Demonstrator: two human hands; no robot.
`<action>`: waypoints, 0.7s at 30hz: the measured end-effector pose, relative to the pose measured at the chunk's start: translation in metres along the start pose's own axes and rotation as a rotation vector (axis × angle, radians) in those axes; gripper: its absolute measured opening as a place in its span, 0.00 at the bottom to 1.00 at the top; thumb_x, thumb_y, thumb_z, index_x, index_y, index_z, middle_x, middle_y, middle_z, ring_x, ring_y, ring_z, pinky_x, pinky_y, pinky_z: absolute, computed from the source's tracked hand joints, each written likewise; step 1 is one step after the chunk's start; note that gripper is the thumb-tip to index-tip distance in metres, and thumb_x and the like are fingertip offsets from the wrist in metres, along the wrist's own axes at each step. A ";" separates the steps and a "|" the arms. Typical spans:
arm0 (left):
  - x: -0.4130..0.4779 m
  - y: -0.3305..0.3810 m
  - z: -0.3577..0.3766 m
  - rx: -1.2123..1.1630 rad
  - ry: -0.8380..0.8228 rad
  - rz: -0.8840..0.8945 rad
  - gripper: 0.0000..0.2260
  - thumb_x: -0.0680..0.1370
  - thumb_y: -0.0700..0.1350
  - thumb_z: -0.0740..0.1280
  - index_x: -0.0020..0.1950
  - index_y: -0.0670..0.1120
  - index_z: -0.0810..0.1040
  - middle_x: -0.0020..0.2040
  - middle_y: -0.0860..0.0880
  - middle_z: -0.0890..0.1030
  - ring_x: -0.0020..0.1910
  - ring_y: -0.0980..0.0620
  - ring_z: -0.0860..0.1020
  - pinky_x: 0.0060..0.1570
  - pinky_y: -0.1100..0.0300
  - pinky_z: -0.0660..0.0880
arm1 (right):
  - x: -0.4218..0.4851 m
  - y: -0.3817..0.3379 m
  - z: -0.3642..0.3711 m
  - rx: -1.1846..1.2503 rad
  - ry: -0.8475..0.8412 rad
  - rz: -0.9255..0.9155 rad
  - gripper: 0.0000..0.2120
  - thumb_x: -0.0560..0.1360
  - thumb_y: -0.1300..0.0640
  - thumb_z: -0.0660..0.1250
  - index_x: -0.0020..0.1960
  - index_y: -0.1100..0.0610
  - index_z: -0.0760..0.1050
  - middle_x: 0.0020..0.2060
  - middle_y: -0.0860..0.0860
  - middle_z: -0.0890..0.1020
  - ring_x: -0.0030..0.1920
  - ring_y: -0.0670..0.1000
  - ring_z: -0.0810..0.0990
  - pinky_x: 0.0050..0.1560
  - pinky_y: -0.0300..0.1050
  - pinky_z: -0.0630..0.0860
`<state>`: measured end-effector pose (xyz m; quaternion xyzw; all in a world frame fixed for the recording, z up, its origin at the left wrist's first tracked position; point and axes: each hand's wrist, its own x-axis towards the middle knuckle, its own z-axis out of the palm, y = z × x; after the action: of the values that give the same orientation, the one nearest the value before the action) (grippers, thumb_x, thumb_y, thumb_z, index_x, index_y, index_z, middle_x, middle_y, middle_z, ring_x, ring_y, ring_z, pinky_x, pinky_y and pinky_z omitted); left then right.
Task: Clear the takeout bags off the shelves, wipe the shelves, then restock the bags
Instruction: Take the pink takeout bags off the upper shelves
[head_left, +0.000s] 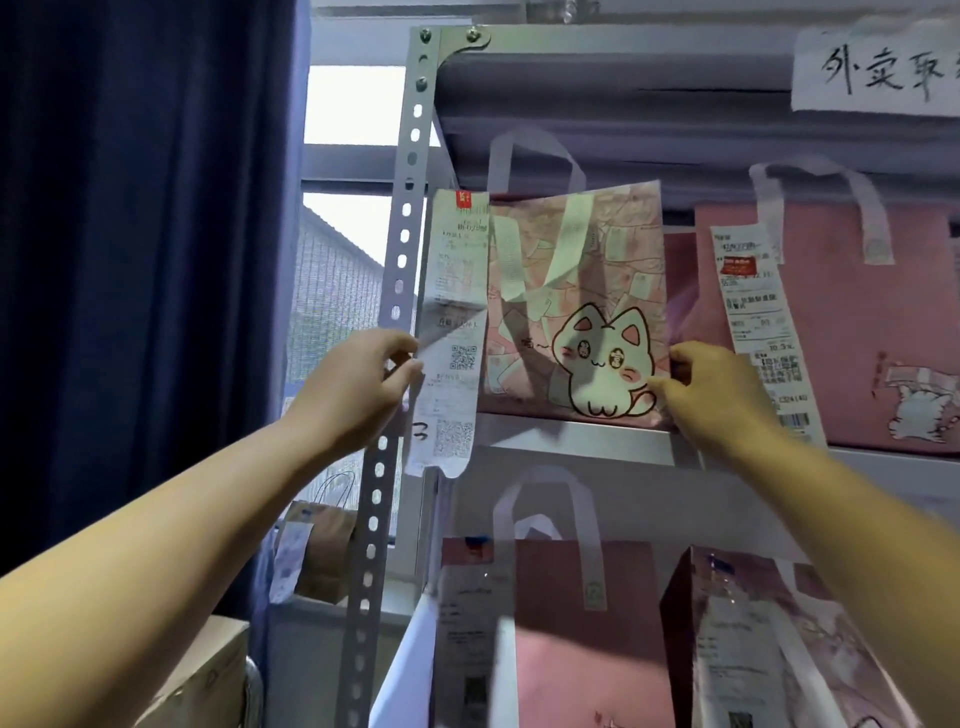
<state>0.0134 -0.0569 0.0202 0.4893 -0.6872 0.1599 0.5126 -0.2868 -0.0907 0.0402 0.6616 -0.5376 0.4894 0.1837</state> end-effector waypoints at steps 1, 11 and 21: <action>0.000 -0.002 0.001 -0.007 0.002 -0.001 0.11 0.78 0.45 0.63 0.58 0.44 0.77 0.51 0.46 0.79 0.46 0.47 0.79 0.49 0.56 0.72 | -0.001 0.001 0.001 -0.009 0.010 0.000 0.10 0.74 0.57 0.68 0.51 0.62 0.78 0.49 0.59 0.83 0.49 0.61 0.79 0.49 0.54 0.76; 0.006 -0.005 0.006 0.009 0.066 -0.019 0.12 0.76 0.46 0.68 0.58 0.45 0.78 0.49 0.50 0.81 0.46 0.51 0.78 0.49 0.59 0.72 | -0.010 -0.002 0.005 0.014 0.095 0.008 0.12 0.75 0.56 0.67 0.55 0.61 0.77 0.51 0.58 0.82 0.51 0.59 0.79 0.48 0.46 0.71; -0.004 0.018 0.003 0.096 0.216 0.068 0.10 0.75 0.50 0.67 0.52 0.46 0.76 0.45 0.48 0.76 0.41 0.50 0.75 0.41 0.57 0.69 | -0.019 0.010 -0.020 -0.039 0.276 -0.205 0.08 0.74 0.54 0.68 0.45 0.60 0.76 0.39 0.53 0.81 0.38 0.54 0.78 0.36 0.43 0.73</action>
<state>-0.0032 -0.0481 0.0208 0.4696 -0.6357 0.2618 0.5538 -0.3030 -0.0687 0.0299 0.6359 -0.4465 0.5436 0.3177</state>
